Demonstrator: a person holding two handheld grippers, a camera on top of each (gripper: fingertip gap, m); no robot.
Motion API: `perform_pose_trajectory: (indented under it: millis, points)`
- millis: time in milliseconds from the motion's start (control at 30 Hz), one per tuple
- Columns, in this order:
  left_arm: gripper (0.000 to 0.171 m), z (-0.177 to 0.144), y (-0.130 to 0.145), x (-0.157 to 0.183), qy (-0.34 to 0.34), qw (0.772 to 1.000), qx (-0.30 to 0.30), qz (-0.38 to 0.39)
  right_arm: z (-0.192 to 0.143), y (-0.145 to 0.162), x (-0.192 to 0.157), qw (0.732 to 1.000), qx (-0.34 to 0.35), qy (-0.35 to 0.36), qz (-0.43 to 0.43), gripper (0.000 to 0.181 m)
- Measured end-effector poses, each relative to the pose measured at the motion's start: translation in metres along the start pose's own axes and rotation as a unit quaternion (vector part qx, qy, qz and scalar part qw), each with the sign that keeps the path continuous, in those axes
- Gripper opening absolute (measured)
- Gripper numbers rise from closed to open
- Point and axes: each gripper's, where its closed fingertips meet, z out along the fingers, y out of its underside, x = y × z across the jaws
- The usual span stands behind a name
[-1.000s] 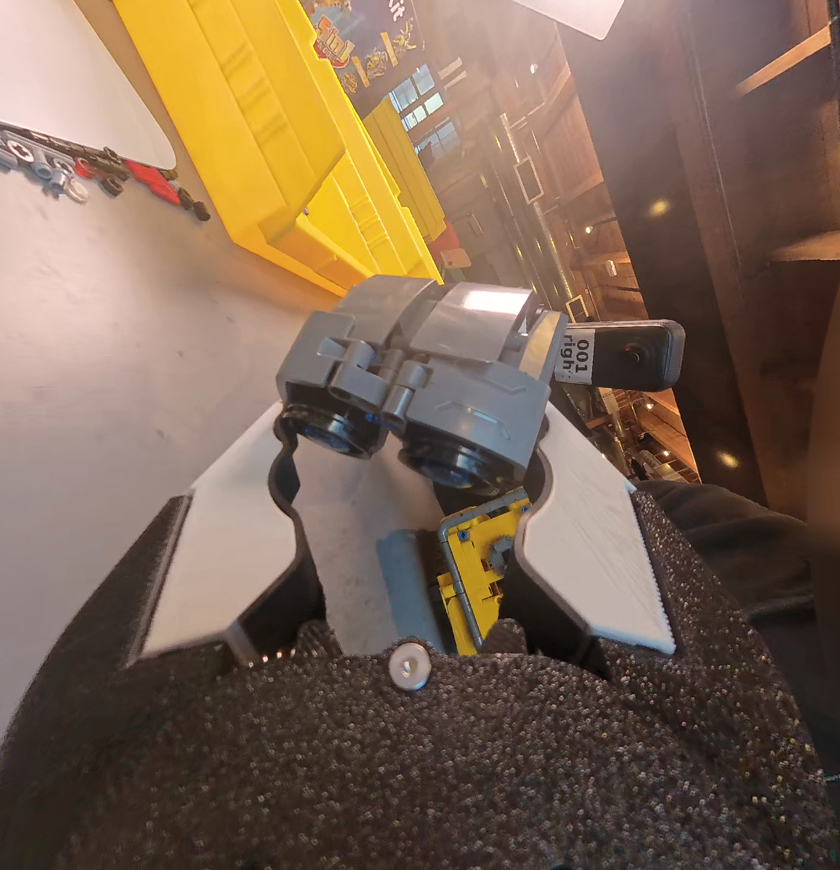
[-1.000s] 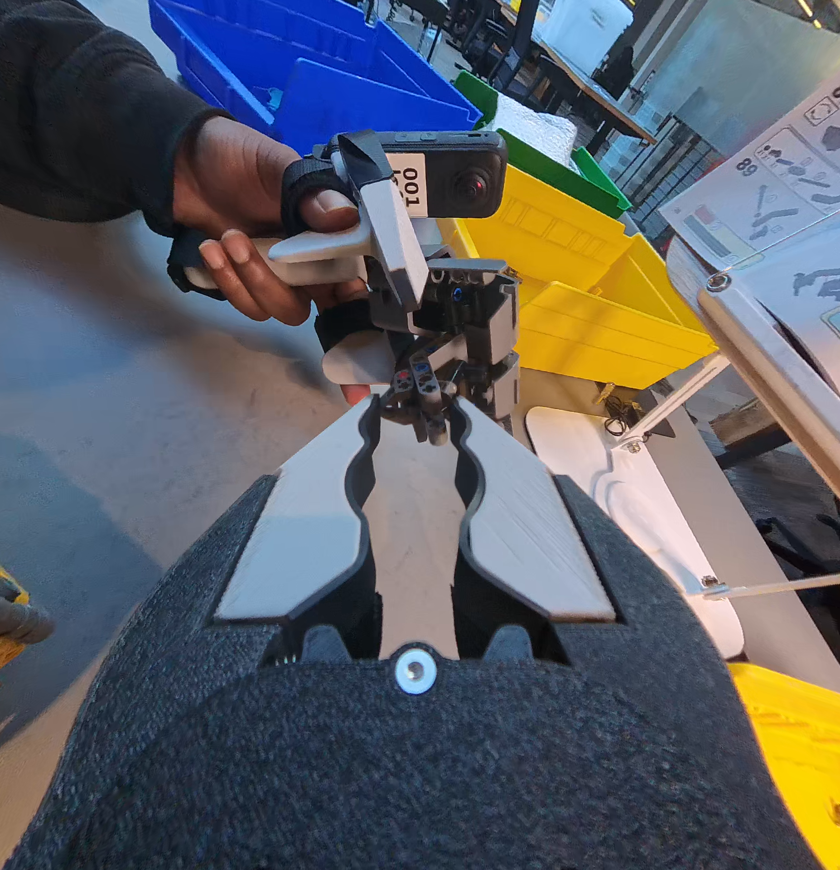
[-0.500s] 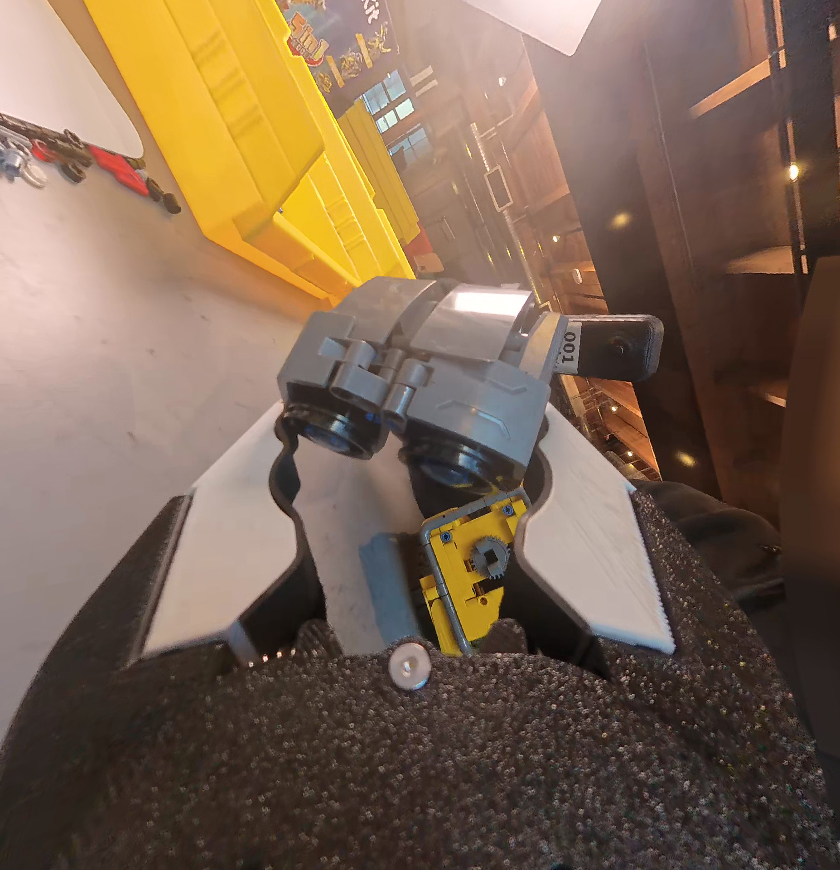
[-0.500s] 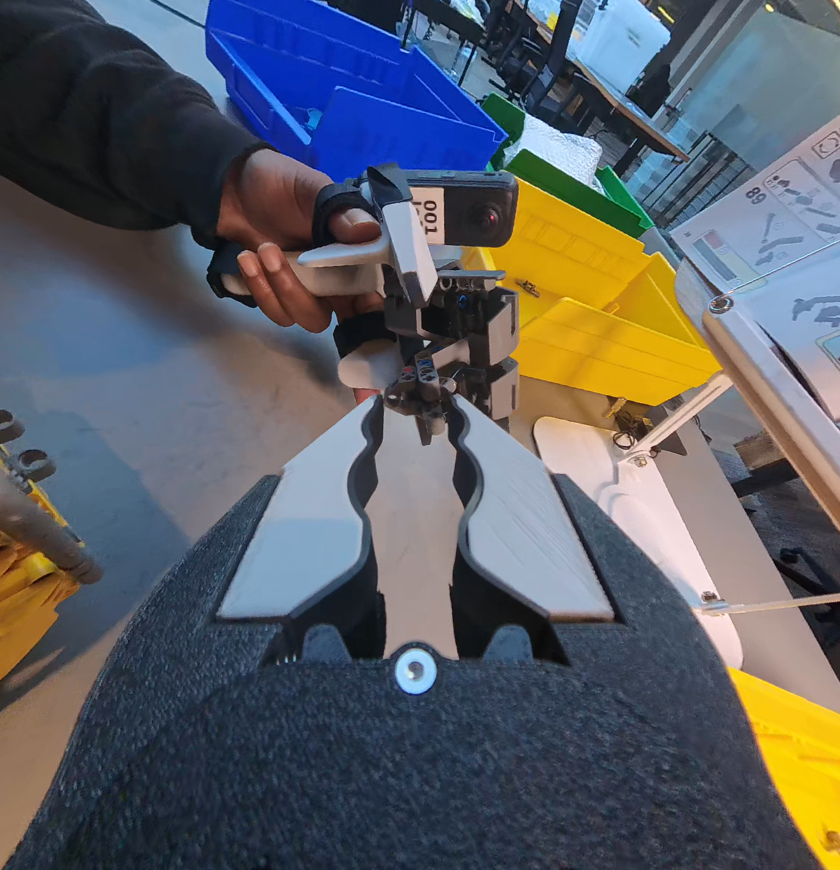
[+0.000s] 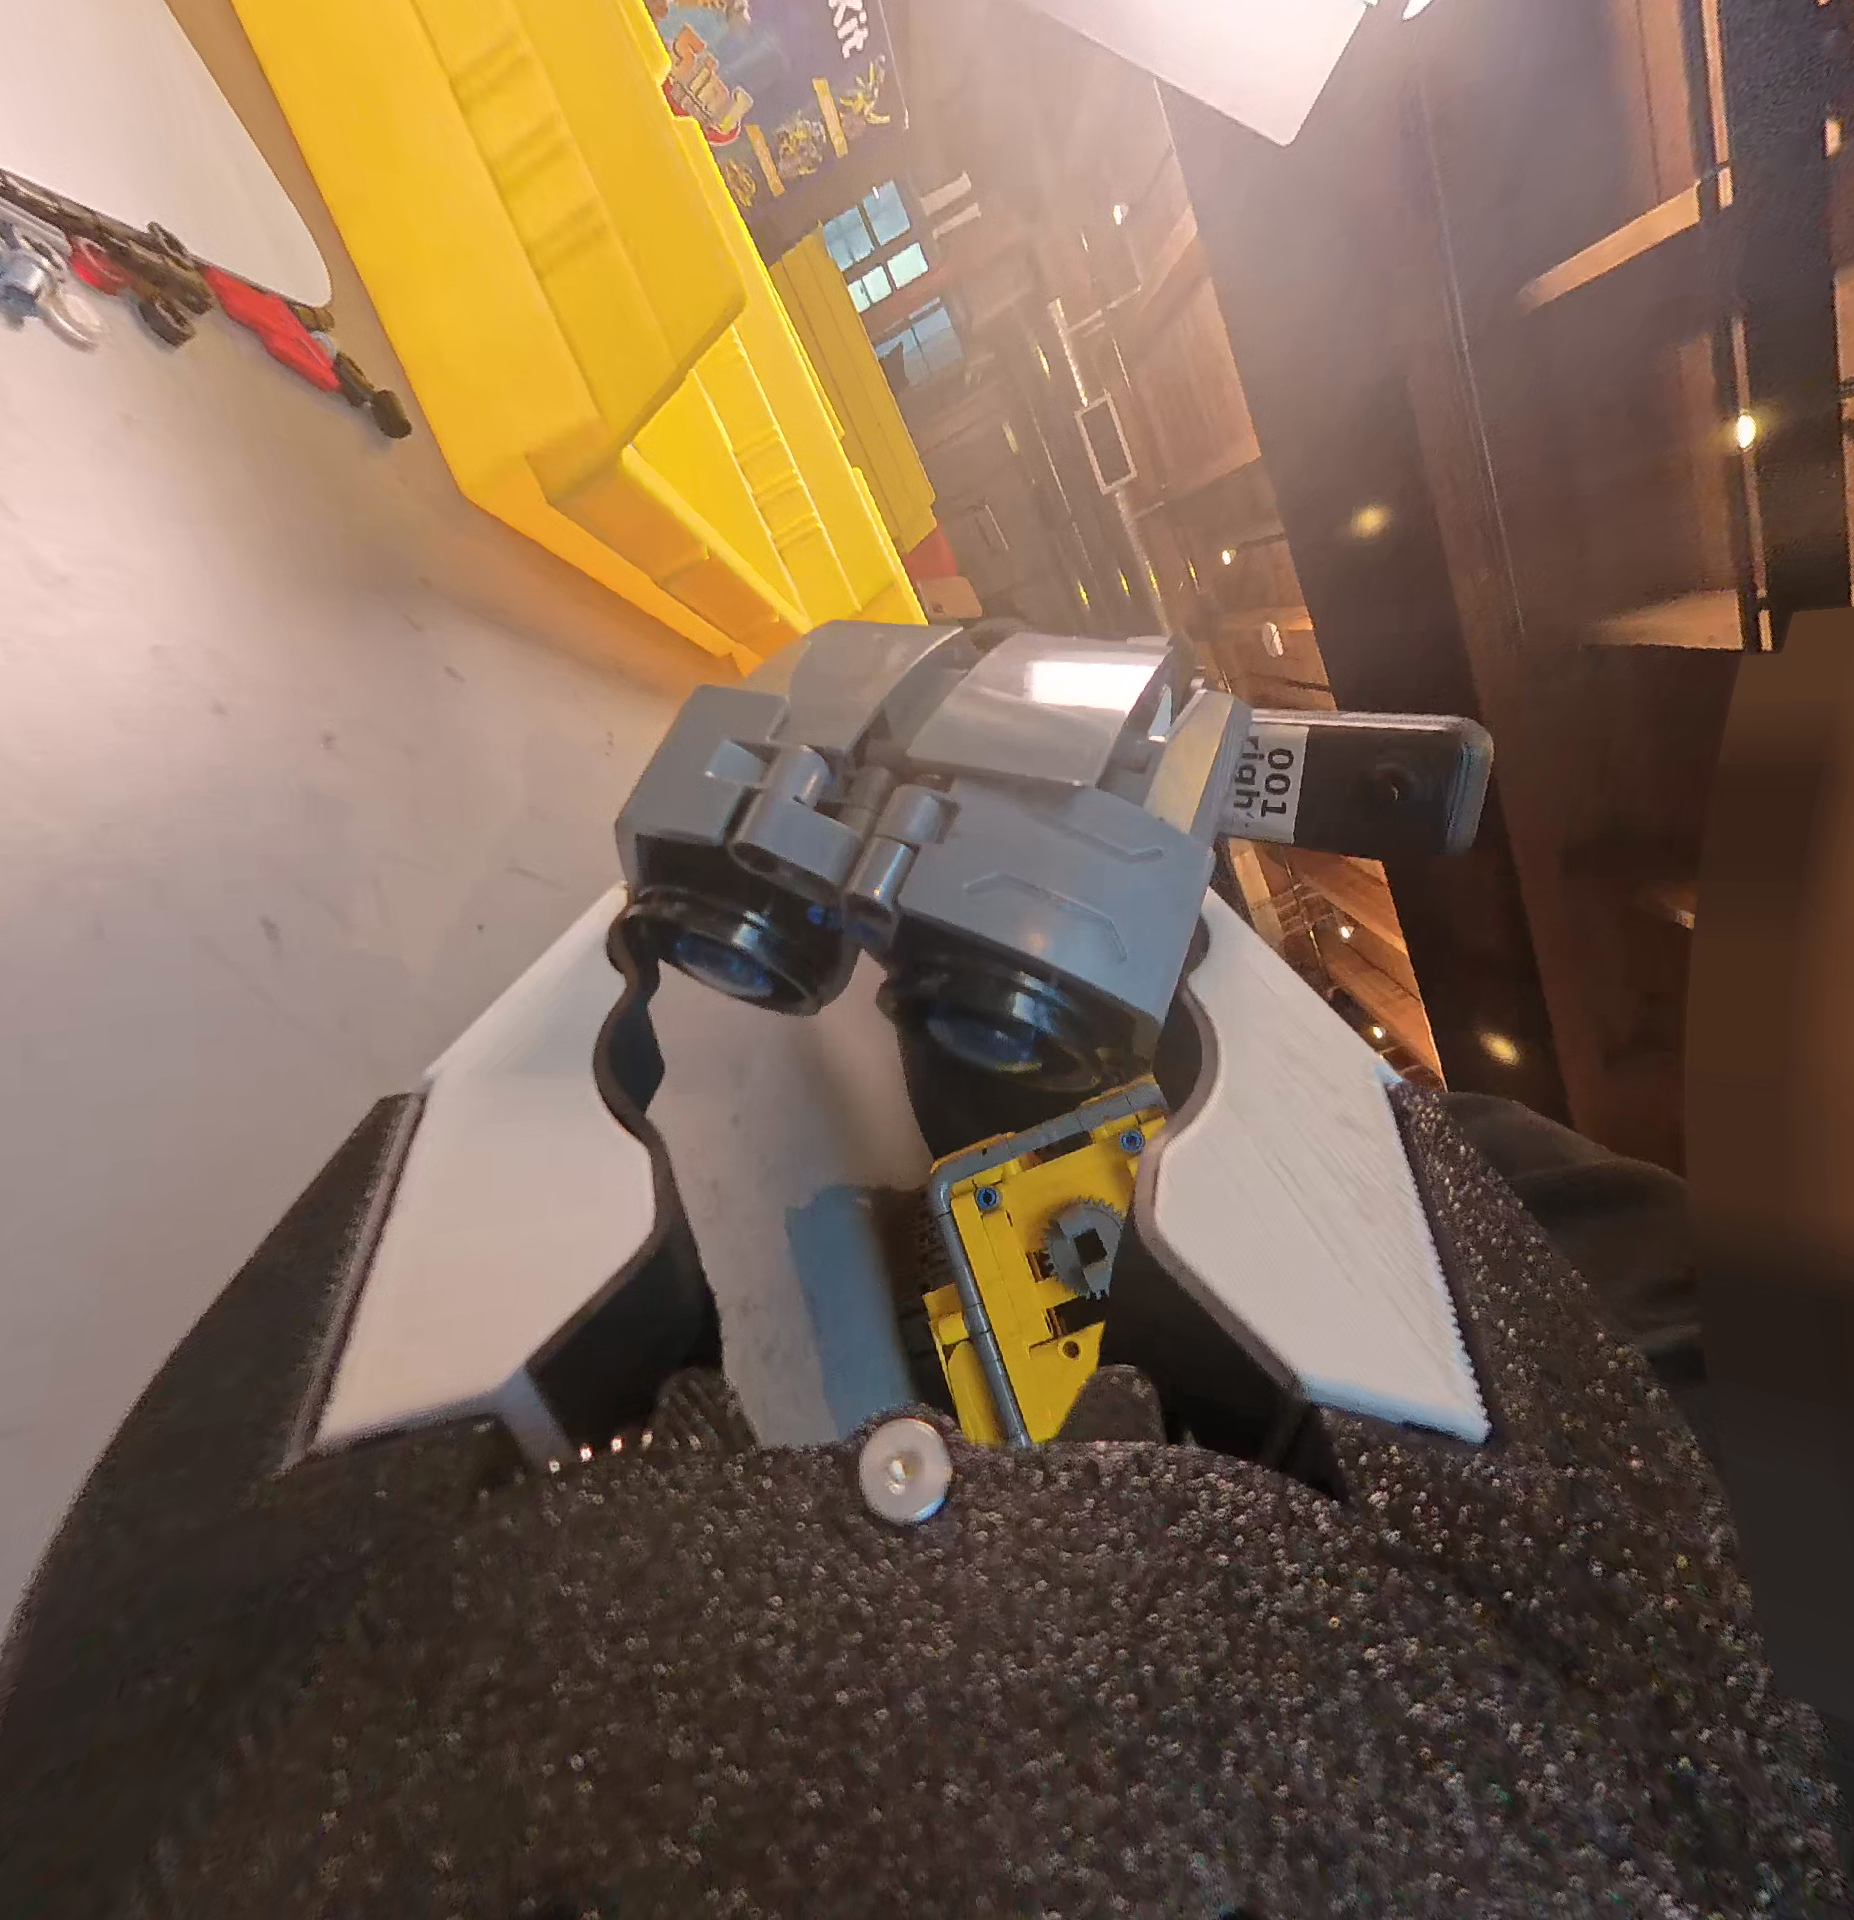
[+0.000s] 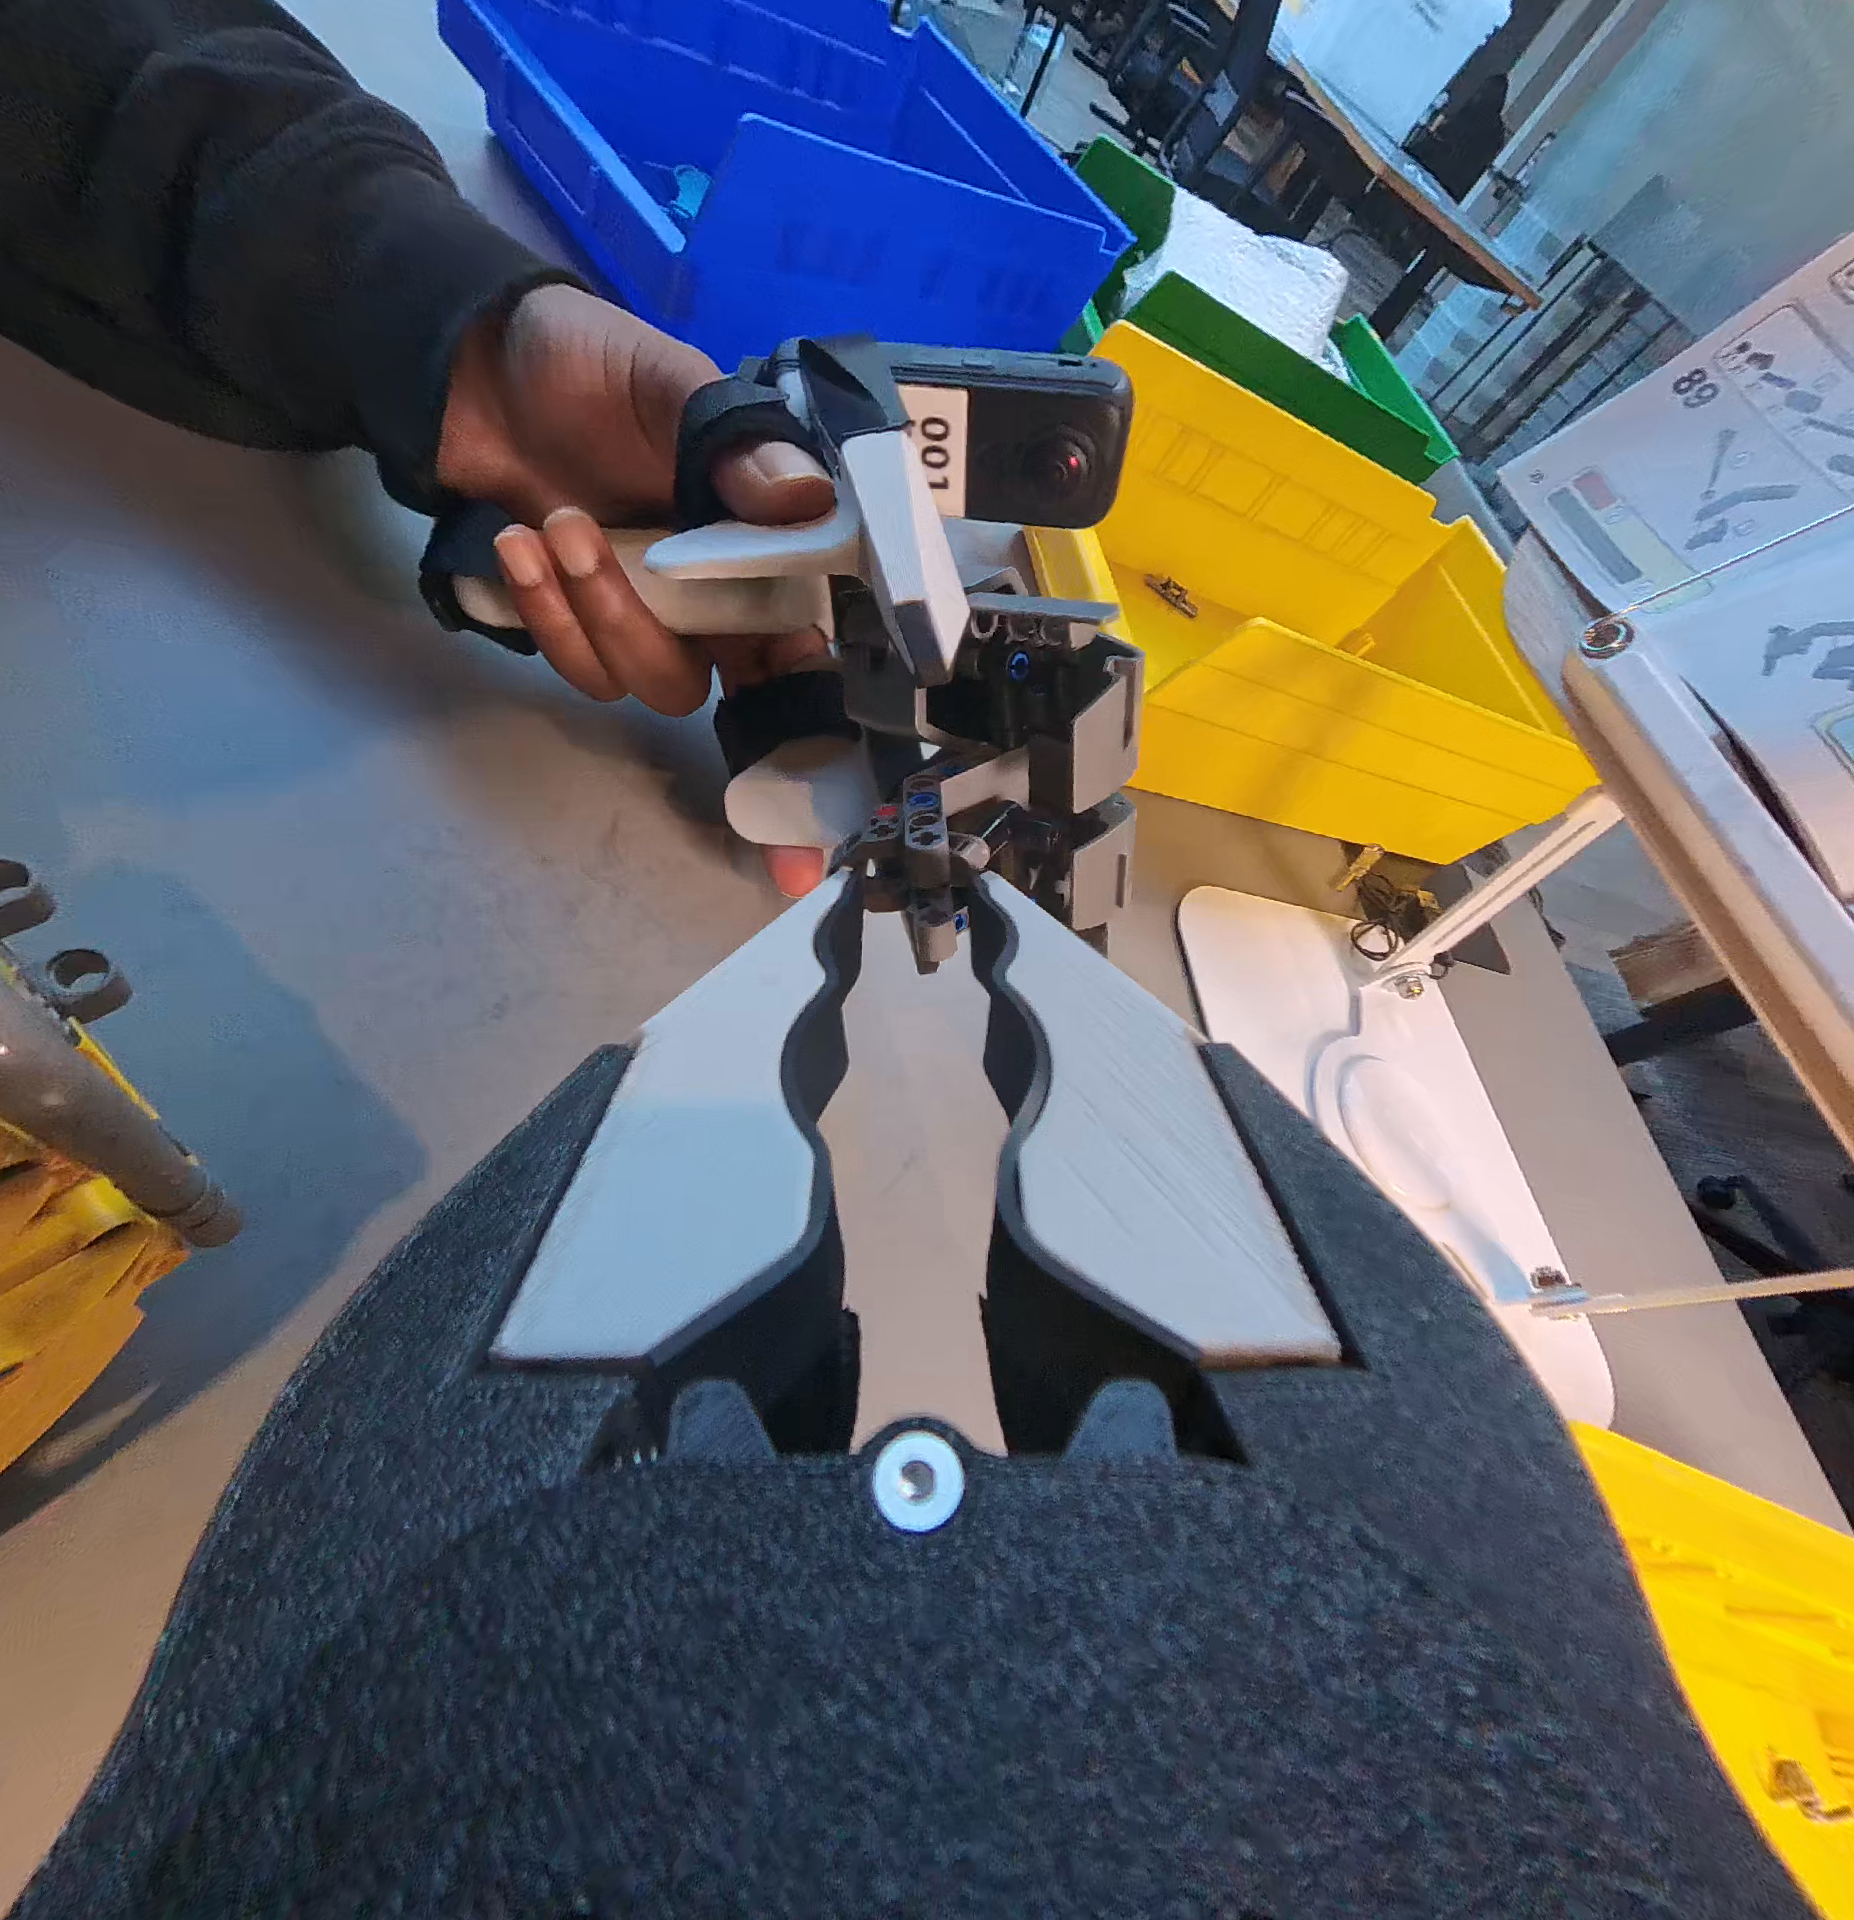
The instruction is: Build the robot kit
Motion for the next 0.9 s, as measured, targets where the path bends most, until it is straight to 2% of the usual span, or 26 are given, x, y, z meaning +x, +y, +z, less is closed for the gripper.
perform_pose_trajectory:
  millis: [233, 433, 900]
  points:
    - [0.096, -0.002, -0.011, 0.003, 0.020, 0.996, 0.071, -0.045, 0.001, -0.008, 0.008, 0.999, 0.020, 0.047, -0.007, 0.019]
    - [0.095, -0.004, -0.018, 0.008, 0.038, 0.992, 0.108, -0.061, 0.002, -0.016, 0.011, 0.997, 0.034, 0.074, -0.018, 0.020]
    - [0.094, -0.003, -0.017, 0.009, 0.036, 0.989, 0.128, -0.065, 0.005, -0.019, 0.010, 0.992, 0.007, 0.099, -0.076, 0.039]
